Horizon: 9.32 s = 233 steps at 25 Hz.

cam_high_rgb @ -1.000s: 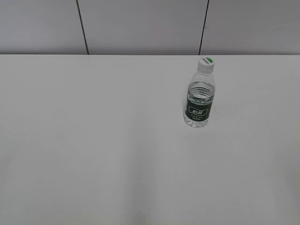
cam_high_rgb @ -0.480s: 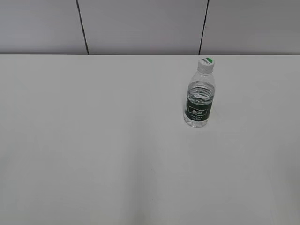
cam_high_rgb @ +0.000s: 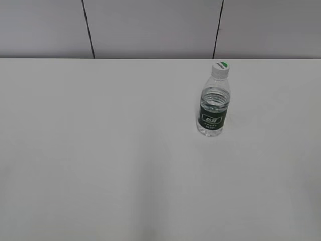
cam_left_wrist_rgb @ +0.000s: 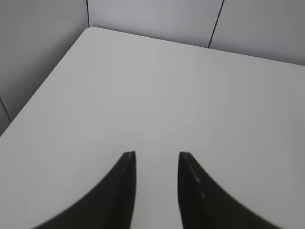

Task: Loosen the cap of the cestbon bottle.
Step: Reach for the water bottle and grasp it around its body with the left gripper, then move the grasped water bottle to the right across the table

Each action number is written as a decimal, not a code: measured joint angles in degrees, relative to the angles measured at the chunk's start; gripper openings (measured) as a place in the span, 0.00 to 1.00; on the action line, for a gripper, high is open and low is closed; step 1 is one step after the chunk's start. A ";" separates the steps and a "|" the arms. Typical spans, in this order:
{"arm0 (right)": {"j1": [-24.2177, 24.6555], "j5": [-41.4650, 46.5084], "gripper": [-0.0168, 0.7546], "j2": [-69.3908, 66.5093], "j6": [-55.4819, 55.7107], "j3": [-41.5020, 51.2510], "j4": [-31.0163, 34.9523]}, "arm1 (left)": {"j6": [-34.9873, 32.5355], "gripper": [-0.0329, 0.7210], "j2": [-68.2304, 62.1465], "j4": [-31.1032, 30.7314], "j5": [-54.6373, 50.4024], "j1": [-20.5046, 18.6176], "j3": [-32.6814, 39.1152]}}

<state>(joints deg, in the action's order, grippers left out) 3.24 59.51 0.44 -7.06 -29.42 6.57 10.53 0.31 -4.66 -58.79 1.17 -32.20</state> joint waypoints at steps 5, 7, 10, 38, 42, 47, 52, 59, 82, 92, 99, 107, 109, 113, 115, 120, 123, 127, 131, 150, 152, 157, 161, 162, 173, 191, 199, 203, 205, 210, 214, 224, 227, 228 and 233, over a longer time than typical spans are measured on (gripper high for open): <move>0.00 0.00 0.58 0.00 0.00 0.00 0.00 | 0.00 0.36 0.00 0.00 0.00 0.00 0.00; 0.00 0.00 0.58 0.00 0.00 0.00 0.00 | 0.00 0.36 0.00 0.00 0.00 0.00 0.00; 0.00 0.00 0.58 0.00 0.00 0.00 0.00 | 0.00 0.39 -0.26 0.53 0.12 0.00 0.00; 0.00 0.00 0.58 0.00 0.00 0.00 -0.02 | -13.08 0.69 -35.01 11.74 37.21 4.84 -2.74; 0.00 0.00 0.58 0.00 0.00 0.00 -0.02 | -15.11 0.69 -41.47 11.79 40.05 8.18 -2.74; 0.00 -0.06 0.58 0.00 0.00 0.00 -0.02 | -20.30 0.69 -50.76 11.85 44.31 13.25 -2.74; 0.00 -0.06 0.58 0.00 0.00 0.00 -0.07 | -22.87 0.69 -57.55 11.86 52.54 18.05 -2.74; 0.00 -0.06 0.58 0.00 0.00 0.00 -0.07 | -23.27 0.69 -66.74 9.92 63.97 21.66 -2.74; 0.00 -0.16 0.58 0.00 0.00 0.00 -0.07 | -1.91 0.65 -98.63 -26.66 103.56 22.51 -3.47; 0.00 -0.16 0.58 0.00 0.00 0.00 -0.07 | 11.74 0.65 -112.85 -47.41 106.75 22.51 -18.96; 0.00 -0.16 0.58 0.00 0.00 0.00 -0.07 | 20.74 0.65 -123.22 -60.83 110.31 22.39 -30.86; 0.00 -0.16 0.58 0.00 0.00 0.00 -0.07 | 27.78 0.65 -130.76 -68.76 117.48 21.83 -40.07; 0.00 -0.16 0.58 0.00 0.00 0.00 -0.07 | 27.97 0.65 -131.19 -68.64 117.32 21.83 -40.20; 0.00 -0.16 0.58 0.00 0.00 0.00 -0.07 | 28.03 0.65 -131.19 -68.43 116.97 21.83 -40.35; 0.00 -0.16 0.58 0.00 0.00 0.00 -0.07 | 28.09 0.65 -131.19 -68.37 116.97 21.83 -40.56; 0.00 -0.16 0.58 0.00 0.00 0.00 -0.07 | 28.16 0.65 -131.36 -66.83 116.97 22.01 -40.60; 0.00 -0.16 0.58 0.00 0.00 0.00 -0.07 | 28.16 0.70 -132.10 -65.18 117.17 22.35 -40.60; 0.00 -0.16 0.58 0.00 0.00 0.00 -0.07 | 28.16 0.90 -133.68 -63.71 117.89 22.47 -40.90; 0.00 -0.16 0.58 0.00 0.00 0.00 -0.07 | 28.16 0.95 -134.61 -62.12 118.81 22.56 -42.31; 0.00 -0.18 0.58 0.00 0.00 0.00 -0.07 | 32.49 0.95 -144.84 -60.18 121.90 27.84 -55.86; 0.00 -0.18 0.58 0.00 0.00 0.00 -0.07 | 33.25 0.95 -145.59 -60.14 121.62 28.32 -57.22; 0.00 -0.18 0.58 0.00 0.00 0.00 -0.07 | 34.20 0.95 -147.62 -59.99 119.65 30.10 -61.36; 0.00 -0.18 0.58 0.00 0.00 0.00 -0.07 | 34.75 0.95 -148.77 -59.60 117.56 31.21 -63.28; 0.00 -0.18 0.58 0.00 0.00 0.00 -0.07 | 34.75 0.95 -148.81 -59.60 116.85 31.41 -63.34; 0.00 -0.18 0.58 0.00 0.00 0.00 -0.07 | 34.86 0.87 -149.51 -58.20 115.02 31.60 -63.41; 0.00 -0.18 0.58 0.00 0.00 0.00 -0.07 | 34.80 0.74 -149.46 -64.89 120.02 31.60 -63.53; 0.00 -0.18 0.58 0.00 0.00 0.00 -0.07 | 34.80 0.74 -149.46 -70.56 124.89 31.64 -63.53; 0.00 -0.18 0.58 0.00 0.00 0.00 -0.07 | 34.75 0.74 -149.46 -71.97 125.25 32.31 -63.53; 0.00 -0.18 0.58 0.00 0.00 0.00 -0.07 | 34.75 0.74 -149.46 -72.44 125.42 32.80 -63.53; 0.00 -0.18 0.58 0.00 0.00 0.00 -0.07 | 34.65 0.74 -149.46 -72.56 125.43 33.14 -63.53; -0.19 -0.22 0.58 0.00 0.08 0.00 0.64 | 33.34 0.74 -149.46 -72.70 125.43 33.19 -63.53; -3.26 -0.92 0.58 -20.53 -7.12 -6.23 7.64 | 32.60 0.74 -149.46 -72.86 124.83 33.30 -63.53; -6.61 -0.79 0.58 -29.14 -13.50 -10.44 12.36 | 32.60 0.74 -149.46 -72.86 124.83 33.31 -63.53; -7.28 -0.79 0.58 -31.80 -14.46 -12.20 13.96 | 32.60 0.74 -149.46 -72.86 124.83 33.31 -63.53; -9.01 0.14 0.58 -47.58 -15.65 -21.46 20.87 | 32.54 0.74 -149.46 -72.86 124.83 33.31 -63.53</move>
<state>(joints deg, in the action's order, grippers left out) -5.78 59.65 -47.14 -22.71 -50.88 27.45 43.08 -149.15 -77.52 66.04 34.48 -95.73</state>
